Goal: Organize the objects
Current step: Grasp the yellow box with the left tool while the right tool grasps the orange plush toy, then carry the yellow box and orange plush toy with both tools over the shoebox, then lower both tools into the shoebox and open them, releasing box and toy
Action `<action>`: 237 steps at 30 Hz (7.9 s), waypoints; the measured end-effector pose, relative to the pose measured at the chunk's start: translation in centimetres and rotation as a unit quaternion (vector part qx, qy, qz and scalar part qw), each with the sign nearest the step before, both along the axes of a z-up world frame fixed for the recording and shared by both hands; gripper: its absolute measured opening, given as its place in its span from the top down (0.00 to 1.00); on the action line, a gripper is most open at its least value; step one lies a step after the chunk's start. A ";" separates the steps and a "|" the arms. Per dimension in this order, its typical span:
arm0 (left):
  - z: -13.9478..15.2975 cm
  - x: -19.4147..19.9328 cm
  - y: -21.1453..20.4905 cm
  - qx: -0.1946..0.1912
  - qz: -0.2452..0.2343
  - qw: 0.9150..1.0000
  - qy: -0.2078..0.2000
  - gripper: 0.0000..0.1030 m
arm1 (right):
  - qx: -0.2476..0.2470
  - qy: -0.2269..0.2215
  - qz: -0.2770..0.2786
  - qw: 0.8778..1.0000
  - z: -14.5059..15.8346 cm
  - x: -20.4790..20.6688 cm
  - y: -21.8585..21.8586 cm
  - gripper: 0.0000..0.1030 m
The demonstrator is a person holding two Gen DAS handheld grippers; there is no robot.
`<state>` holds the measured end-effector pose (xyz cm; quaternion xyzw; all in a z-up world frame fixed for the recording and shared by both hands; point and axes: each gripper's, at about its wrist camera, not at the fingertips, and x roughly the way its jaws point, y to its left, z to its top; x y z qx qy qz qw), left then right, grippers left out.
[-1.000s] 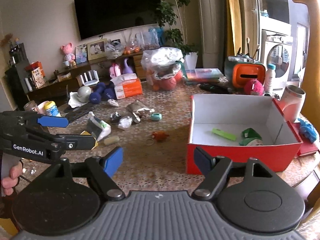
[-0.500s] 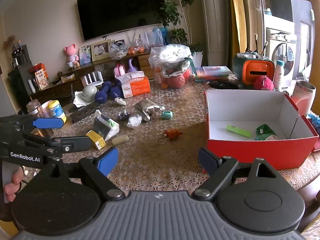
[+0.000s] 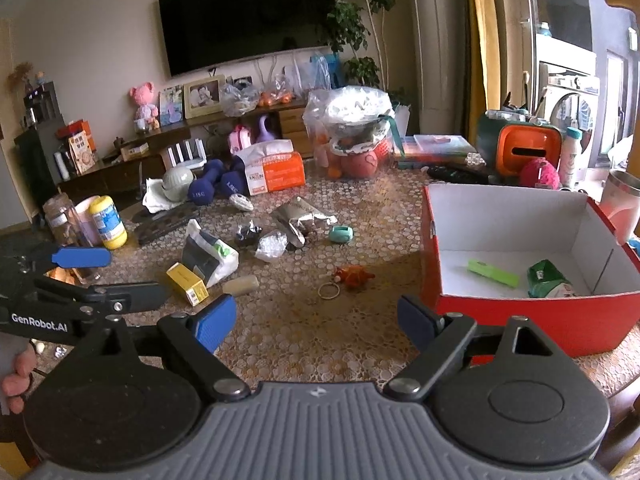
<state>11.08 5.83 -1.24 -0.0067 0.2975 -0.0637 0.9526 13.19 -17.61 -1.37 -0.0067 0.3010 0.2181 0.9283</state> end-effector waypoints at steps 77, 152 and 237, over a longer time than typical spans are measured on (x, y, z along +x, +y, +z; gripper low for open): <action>-12.2 12.5 8.5 0.024 0.055 0.993 0.099 0.29 | -0.102 0.091 -0.046 0.990 -13.0 19.9 8.1 0.47; -10.9 15.7 -5.1 -0.018 0.065 0.960 0.271 0.16 | -0.022 0.012 -0.110 0.994 4.1 10.2 -15.1 0.48; -8.5 28.2 -32.7 0.073 -0.103 0.938 0.324 0.23 | -0.108 0.186 -0.044 0.975 -7.6 19.8 -20.6 0.47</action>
